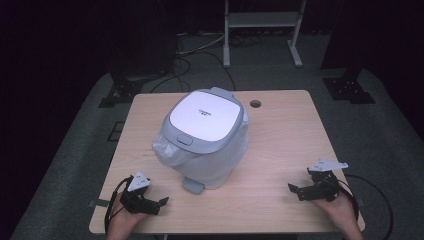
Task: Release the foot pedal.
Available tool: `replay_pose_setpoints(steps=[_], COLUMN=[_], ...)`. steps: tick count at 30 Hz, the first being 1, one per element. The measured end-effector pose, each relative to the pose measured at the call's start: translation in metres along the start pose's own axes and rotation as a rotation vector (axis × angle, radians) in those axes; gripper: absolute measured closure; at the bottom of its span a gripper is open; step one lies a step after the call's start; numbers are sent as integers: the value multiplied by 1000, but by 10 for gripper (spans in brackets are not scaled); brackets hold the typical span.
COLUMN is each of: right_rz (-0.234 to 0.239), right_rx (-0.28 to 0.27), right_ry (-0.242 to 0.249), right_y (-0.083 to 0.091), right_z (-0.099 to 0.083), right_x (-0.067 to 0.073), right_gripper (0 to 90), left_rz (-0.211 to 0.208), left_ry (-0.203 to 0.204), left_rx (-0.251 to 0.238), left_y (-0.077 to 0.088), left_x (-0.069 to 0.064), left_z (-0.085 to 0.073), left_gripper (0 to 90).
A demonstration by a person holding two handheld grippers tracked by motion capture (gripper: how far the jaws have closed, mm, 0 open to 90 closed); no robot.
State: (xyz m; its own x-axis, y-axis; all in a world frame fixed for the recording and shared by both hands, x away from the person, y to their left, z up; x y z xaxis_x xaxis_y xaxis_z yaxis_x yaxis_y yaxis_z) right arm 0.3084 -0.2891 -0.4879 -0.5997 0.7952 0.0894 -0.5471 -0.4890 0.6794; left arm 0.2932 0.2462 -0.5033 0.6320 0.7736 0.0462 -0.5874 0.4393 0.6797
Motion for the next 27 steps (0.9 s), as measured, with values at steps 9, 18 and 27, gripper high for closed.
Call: replay_pose_setpoints(steps=[9, 18, 27], right_rz=[-16, -38, -39], right_rx=[28, 25, 24], right_ry=[1, -1, 0], right_y=[-1, -2, -2], right_z=[-18, -27, -28], right_x=[-4, -8, -8], right_gripper=[16, 0, 0], left_rz=[-6, -2, 2], left_ry=[1, -28, -25], left_rx=[17, 25, 26], left_y=[1, 1, 0], left_x=[4, 3, 2], left_z=[-3, -3, -2], left_gripper=[0, 0, 0])
Point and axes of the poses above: each handheld gripper's, and its own axes: y roughly backward along the jaws, z roughly out of its top, x roughly to its left, the point moved 3 cm from there along -y, roughly forward along the jaws, and after that the axes turned 4 degrees about z, right-handed, at the moved point
